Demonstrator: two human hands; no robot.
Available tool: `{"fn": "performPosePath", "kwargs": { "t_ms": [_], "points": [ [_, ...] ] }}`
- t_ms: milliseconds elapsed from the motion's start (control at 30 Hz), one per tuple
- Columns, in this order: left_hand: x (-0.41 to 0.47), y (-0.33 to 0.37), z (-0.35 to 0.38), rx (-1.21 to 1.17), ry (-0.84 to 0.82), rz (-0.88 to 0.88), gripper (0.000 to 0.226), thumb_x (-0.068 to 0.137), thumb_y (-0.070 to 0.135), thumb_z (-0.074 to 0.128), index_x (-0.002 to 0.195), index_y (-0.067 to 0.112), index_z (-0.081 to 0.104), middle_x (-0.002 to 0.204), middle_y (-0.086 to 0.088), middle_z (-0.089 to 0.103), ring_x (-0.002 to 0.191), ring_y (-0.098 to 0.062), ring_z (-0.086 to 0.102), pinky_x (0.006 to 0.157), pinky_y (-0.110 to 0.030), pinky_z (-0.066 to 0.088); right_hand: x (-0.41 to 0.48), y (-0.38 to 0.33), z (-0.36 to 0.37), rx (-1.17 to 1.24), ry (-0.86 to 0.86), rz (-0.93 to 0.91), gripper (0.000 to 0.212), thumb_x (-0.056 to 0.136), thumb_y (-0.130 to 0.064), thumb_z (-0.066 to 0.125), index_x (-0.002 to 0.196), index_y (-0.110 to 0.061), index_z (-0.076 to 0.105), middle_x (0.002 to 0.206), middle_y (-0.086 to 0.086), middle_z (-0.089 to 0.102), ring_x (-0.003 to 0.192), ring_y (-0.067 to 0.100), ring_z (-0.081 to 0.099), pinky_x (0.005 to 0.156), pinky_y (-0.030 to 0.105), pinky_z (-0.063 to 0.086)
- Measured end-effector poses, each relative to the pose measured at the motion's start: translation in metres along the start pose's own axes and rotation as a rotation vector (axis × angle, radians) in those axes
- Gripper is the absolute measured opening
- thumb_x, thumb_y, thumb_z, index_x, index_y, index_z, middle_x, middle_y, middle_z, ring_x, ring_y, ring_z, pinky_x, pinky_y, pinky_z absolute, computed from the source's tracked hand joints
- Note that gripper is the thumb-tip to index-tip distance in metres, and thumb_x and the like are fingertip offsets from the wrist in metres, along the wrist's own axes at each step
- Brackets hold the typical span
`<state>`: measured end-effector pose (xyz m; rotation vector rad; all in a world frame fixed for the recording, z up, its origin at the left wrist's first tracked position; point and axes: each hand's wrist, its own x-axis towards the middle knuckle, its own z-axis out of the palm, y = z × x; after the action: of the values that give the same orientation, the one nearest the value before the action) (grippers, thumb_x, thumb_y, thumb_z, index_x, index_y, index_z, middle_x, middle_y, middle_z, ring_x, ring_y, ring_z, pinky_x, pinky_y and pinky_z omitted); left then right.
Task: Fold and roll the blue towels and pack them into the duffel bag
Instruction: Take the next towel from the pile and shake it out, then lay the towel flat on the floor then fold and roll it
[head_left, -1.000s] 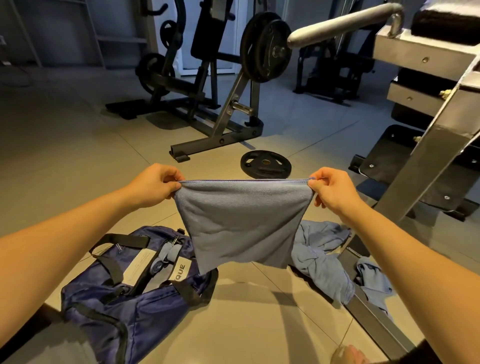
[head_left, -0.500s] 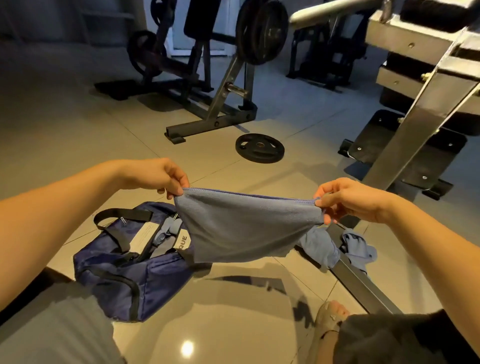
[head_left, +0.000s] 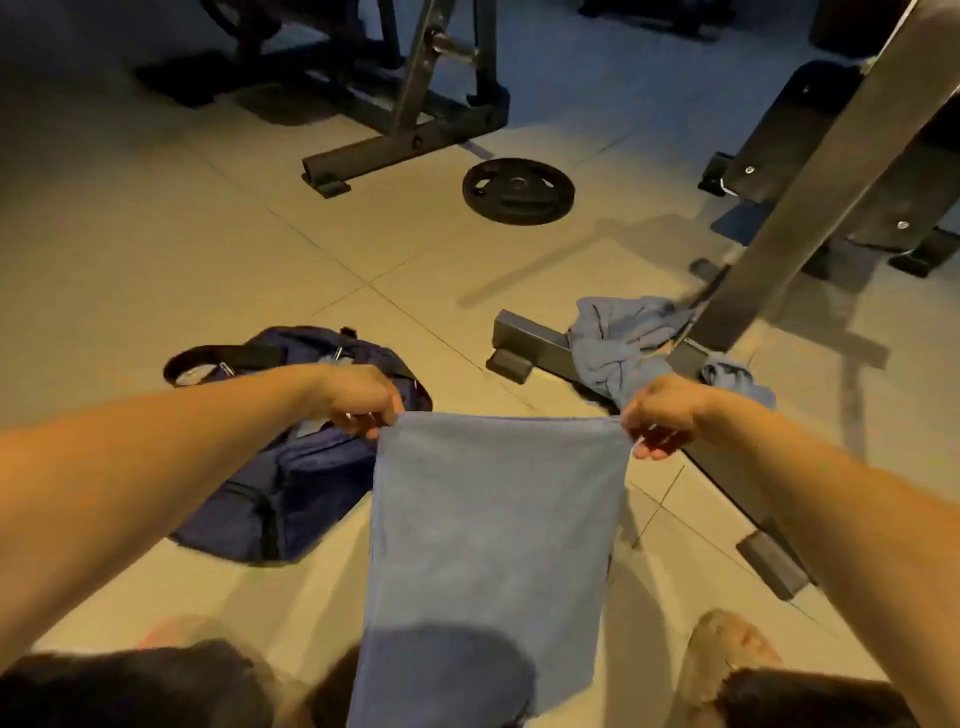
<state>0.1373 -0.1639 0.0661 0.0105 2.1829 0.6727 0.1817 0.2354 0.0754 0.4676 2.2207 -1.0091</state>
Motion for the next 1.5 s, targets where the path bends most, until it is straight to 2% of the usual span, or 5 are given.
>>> {"fn": "performPosePath", "kwargs": {
  "t_ms": [167,700,900,1133,1500],
  "points": [
    [0.097,-0.041,0.087,0.149,0.253,-0.023,0.021,0.088,0.006,0.054,0.072,0.009,0.069,0.075,-0.009,0.058,0.066,-0.024,0.048,0.061,-0.034,0.041,0.073,0.074,0.079,0.069,0.239,-0.038,0.031,0.089,0.003,0.058,0.064,-0.009,0.07,0.058,0.017,0.059,0.05,0.028,0.051,0.047,0.033,0.046],
    [0.164,-0.062,0.097,-0.218,0.569,0.003,0.021,0.102,0.01,0.05,0.086,0.009,0.064,0.067,-0.008,0.072,0.062,-0.027,0.072,0.072,-0.048,0.062,0.152,0.046,0.1,0.75,0.302,0.052,0.014,0.099,-0.008,0.05,0.104,-0.002,0.062,0.089,0.02,0.065,0.075,0.032,0.062,0.07,0.045,0.062],
    [0.152,-0.066,0.113,-0.288,0.599,0.008,0.021,0.097,0.009,0.057,0.117,0.016,0.06,0.079,-0.007,0.07,0.076,-0.025,0.069,0.076,-0.046,0.058,0.142,0.069,0.112,0.672,0.287,0.086,0.023,0.098,-0.004,0.052,0.119,-0.012,0.051,0.088,0.019,0.064,0.071,0.032,0.061,0.064,0.044,0.057],
    [0.11,-0.094,0.208,-0.241,0.558,-0.268,0.018,0.091,0.03,0.066,0.077,0.018,0.063,0.077,-0.006,0.067,0.073,-0.028,0.062,0.068,-0.04,0.052,0.106,0.145,0.16,-0.026,0.255,0.363,0.03,0.096,-0.022,0.048,0.101,0.005,0.061,0.094,0.02,0.064,0.081,0.034,0.06,0.069,0.033,0.047],
    [0.087,-0.104,0.265,-0.493,0.698,-0.229,0.012,0.088,0.028,0.074,0.085,0.023,0.064,0.085,-0.001,0.066,0.077,-0.022,0.063,0.076,-0.04,0.056,0.059,0.181,0.202,0.406,0.238,0.429,0.016,0.088,-0.01,0.066,0.087,0.006,0.062,0.079,0.021,0.061,0.064,0.034,0.055,0.061,0.041,0.05]
  ]
}}
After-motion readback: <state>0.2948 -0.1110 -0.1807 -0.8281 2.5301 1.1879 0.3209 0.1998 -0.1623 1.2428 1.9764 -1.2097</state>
